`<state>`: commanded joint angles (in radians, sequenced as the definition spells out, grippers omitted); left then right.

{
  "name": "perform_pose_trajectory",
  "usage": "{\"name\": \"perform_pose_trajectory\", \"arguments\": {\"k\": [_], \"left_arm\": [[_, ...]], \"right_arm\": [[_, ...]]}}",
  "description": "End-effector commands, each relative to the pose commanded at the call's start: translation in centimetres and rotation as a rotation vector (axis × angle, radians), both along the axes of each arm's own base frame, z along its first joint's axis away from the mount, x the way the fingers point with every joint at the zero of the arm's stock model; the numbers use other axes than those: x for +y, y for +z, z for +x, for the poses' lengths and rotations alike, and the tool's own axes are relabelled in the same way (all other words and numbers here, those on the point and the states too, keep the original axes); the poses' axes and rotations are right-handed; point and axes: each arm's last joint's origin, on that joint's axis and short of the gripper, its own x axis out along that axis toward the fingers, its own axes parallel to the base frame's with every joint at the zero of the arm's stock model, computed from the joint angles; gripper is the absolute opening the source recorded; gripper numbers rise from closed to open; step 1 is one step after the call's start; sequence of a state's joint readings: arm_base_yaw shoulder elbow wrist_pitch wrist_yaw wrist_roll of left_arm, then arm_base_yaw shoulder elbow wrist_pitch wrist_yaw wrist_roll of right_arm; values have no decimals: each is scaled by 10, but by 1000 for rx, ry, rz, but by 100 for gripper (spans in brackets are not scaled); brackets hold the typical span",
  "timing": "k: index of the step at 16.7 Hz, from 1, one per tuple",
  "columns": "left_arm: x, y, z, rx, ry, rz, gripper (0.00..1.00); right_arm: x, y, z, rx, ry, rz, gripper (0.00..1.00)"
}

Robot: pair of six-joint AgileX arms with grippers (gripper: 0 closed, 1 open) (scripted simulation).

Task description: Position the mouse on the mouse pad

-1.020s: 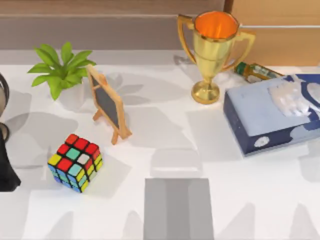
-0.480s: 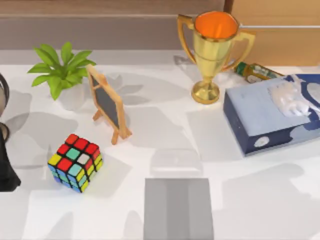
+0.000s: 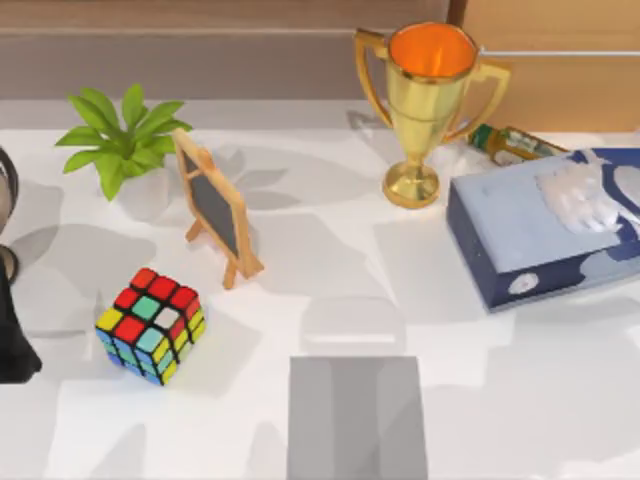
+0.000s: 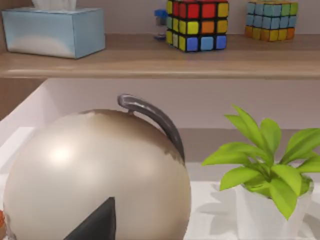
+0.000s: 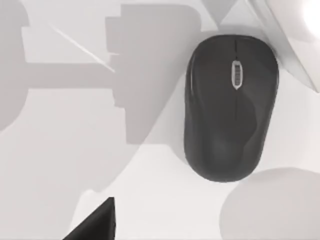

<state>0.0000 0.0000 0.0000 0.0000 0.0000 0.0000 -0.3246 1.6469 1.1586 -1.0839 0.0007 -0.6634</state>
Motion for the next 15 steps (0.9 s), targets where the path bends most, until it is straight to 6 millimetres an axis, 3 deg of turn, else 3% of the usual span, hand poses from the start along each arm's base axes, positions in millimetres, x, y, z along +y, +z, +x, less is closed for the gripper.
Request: {"name": "perform_pose_trajectory", "arguments": {"k": [7, 15], "left_arm": [[0, 0, 0, 0, 0, 0, 100], [0, 0, 0, 0, 0, 0, 100]], "right_arm": [[-1, -11, 7, -3, 3, 0, 100], [-8, -76, 2, 3, -3, -3, 100]]}}
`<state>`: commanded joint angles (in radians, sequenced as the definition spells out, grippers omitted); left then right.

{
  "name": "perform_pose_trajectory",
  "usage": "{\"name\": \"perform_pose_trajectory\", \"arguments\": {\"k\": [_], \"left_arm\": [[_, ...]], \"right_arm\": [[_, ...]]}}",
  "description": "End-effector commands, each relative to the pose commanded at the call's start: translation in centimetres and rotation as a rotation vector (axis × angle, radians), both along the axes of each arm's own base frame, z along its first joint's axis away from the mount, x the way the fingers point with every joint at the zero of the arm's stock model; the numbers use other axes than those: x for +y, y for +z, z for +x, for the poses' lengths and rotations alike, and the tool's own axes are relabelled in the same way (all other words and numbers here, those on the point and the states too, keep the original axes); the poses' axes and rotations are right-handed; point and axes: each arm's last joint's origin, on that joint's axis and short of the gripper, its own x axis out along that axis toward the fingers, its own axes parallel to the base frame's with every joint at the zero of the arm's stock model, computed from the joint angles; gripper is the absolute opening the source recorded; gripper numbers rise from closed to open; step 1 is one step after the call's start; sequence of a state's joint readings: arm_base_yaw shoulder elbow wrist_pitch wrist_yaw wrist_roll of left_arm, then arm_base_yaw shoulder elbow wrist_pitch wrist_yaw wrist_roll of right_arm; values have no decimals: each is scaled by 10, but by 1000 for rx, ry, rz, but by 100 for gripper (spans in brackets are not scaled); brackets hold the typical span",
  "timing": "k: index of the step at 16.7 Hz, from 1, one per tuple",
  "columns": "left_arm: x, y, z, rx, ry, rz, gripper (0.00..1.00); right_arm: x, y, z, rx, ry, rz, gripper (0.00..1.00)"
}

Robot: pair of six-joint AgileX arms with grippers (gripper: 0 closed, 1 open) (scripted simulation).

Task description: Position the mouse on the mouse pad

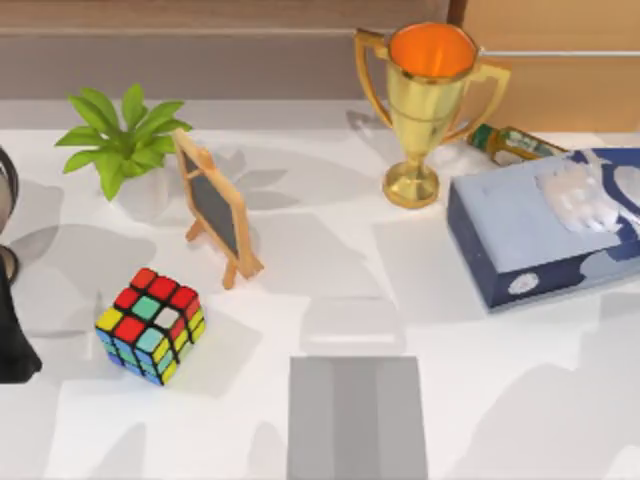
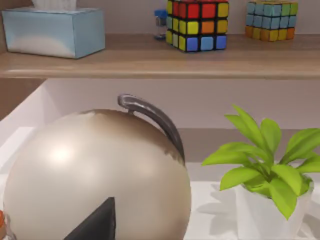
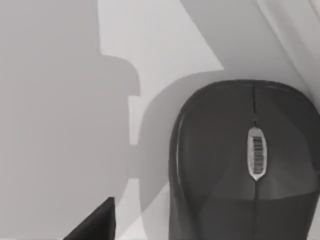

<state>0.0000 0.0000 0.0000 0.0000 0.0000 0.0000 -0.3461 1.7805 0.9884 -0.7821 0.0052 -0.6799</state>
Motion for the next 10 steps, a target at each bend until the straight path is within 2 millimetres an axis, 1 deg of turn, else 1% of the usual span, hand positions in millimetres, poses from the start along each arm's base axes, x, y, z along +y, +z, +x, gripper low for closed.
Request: {"name": "perform_pose_trajectory", "arguments": {"k": [2, 4, 9, 10], "left_arm": [[0, 0, 0, 0, 0, 0, 100], [0, 0, 0, 0, 0, 0, 100], [0, 0, 0, 0, 0, 0, 100], [0, 0, 0, 0, 0, 0, 100]], "right_arm": [[3, -15, -3, 2, -1, 1, 100], [7, -23, -3, -2, 2, 3, 100], [8, -24, -2, -3, 3, 3, 100], [8, -24, -2, -3, 3, 3, 92]]}}
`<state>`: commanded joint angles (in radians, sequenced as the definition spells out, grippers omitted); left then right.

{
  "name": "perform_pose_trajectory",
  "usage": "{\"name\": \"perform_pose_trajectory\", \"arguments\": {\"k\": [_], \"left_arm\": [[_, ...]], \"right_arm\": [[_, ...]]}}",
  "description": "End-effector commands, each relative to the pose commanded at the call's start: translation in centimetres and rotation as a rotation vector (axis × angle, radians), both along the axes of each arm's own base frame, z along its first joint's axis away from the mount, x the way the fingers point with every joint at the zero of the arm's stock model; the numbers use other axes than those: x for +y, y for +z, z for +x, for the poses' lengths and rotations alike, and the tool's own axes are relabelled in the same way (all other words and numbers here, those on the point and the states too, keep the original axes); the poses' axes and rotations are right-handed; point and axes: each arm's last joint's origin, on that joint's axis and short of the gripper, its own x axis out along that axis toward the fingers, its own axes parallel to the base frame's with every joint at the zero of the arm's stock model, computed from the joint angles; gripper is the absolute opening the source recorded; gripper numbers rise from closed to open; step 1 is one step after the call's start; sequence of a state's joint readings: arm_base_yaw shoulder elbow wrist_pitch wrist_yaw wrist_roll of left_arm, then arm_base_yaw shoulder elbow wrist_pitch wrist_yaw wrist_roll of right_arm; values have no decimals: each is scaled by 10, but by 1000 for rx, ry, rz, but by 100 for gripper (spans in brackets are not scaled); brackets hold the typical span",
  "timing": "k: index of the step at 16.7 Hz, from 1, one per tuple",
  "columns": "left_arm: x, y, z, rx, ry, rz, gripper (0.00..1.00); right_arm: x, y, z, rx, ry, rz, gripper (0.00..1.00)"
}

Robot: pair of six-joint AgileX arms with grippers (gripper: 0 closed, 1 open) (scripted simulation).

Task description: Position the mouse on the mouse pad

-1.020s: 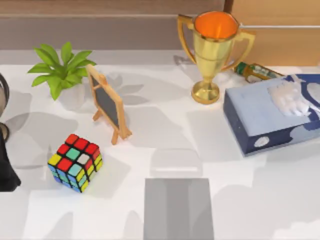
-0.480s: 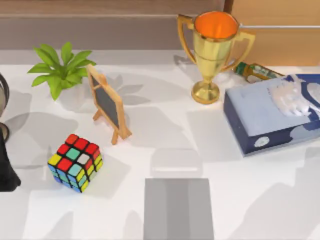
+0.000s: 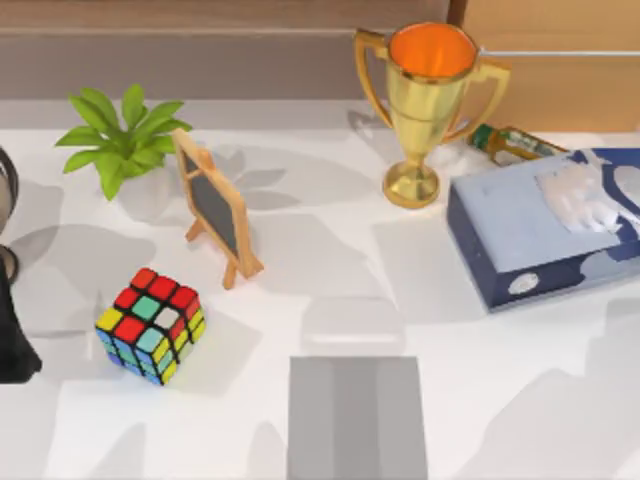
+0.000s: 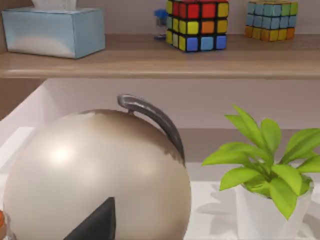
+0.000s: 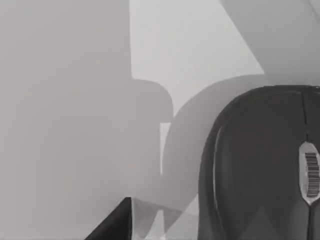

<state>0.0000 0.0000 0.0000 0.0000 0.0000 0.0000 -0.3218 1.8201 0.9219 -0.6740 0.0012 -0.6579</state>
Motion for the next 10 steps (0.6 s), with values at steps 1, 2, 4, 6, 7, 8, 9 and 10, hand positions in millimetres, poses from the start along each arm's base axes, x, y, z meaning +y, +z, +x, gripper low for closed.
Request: {"name": "perform_pose_trajectory", "arguments": {"k": [1, 2, 4, 6, 7, 8, 9, 10], "left_arm": [[0, 0, 0, 0, 0, 0, 100], [0, 0, 0, 0, 0, 0, 100], [0, 0, 0, 0, 0, 0, 100], [0, 0, 0, 0, 0, 0, 100], [0, 0, 0, 0, 0, 0, 100], [0, 0, 0, 0, 0, 0, 100], [0, 0, 0, 0, 0, 0, 100], [0, 0, 0, 0, 0, 0, 100]], "right_arm": [[0, 0, 0, 0, 0, 0, 85], [0, 0, 0, 0, 0, 0, 77], [0, 0, 0, 0, 0, 0, 62], [0, 0, 0, 0, 0, 0, 47], [0, 0, 0, 0, 0, 0, 40], [0, 0, 0, 0, 0, 0, 32], [0, 0, 0, 0, 0, 0, 25], [0, 0, 0, 0, 0, 0, 17]]}}
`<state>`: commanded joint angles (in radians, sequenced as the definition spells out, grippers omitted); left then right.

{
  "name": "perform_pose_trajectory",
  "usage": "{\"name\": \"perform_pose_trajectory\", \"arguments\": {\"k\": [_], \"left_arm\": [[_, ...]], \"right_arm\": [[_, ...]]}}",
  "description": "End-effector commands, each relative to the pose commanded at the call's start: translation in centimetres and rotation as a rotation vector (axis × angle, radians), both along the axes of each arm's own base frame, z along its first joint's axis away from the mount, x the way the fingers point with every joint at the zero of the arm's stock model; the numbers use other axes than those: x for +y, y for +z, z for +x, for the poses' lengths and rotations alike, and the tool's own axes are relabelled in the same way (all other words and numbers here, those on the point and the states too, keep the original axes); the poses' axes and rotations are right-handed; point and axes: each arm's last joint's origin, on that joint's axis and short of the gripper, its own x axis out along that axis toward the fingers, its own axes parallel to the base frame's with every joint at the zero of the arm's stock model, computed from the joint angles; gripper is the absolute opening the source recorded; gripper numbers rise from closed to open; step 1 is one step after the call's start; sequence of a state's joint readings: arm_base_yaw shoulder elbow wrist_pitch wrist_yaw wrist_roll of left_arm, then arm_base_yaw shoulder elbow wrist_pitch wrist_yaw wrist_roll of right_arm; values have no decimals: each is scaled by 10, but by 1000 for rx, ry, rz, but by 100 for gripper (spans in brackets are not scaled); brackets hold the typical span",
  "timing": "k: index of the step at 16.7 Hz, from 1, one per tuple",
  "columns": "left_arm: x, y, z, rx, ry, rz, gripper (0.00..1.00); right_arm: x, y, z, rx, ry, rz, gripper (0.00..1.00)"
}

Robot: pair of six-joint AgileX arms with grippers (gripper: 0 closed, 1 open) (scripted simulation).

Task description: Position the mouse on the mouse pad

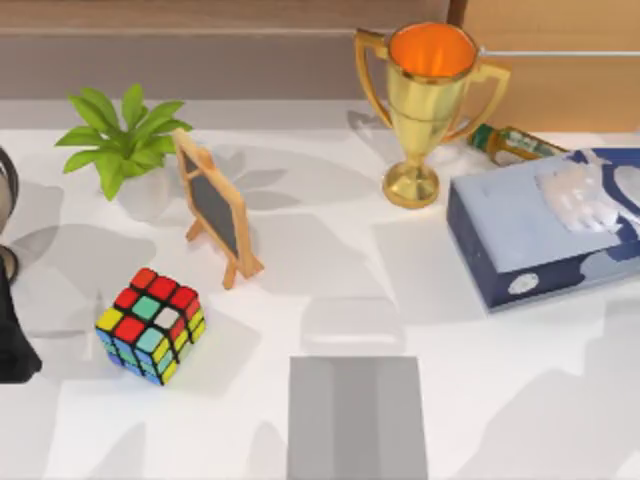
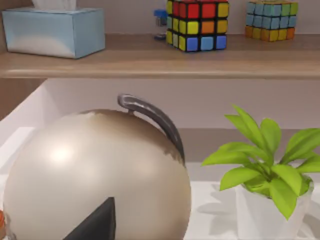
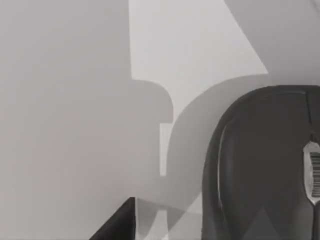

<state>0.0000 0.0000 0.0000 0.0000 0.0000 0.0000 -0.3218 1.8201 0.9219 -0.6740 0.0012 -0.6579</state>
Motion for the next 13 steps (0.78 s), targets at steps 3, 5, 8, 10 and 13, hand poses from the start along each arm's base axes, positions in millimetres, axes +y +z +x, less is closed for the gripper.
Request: {"name": "perform_pose_trajectory", "arguments": {"k": [3, 5, 8, 10, 13], "left_arm": [[0, 0, 0, 0, 0, 0, 100], [0, 0, 0, 0, 0, 0, 100], [0, 0, 0, 0, 0, 0, 100], [0, 0, 0, 0, 0, 0, 100], [0, 0, 0, 0, 0, 0, 100]], "right_arm": [[0, 0, 0, 0, 0, 0, 0], [0, 0, 0, 0, 0, 0, 0], [0, 0, 0, 0, 0, 0, 0], [0, 0, 0, 0, 0, 0, 0], [0, 11, -6, 13, -10, 0, 0]]}}
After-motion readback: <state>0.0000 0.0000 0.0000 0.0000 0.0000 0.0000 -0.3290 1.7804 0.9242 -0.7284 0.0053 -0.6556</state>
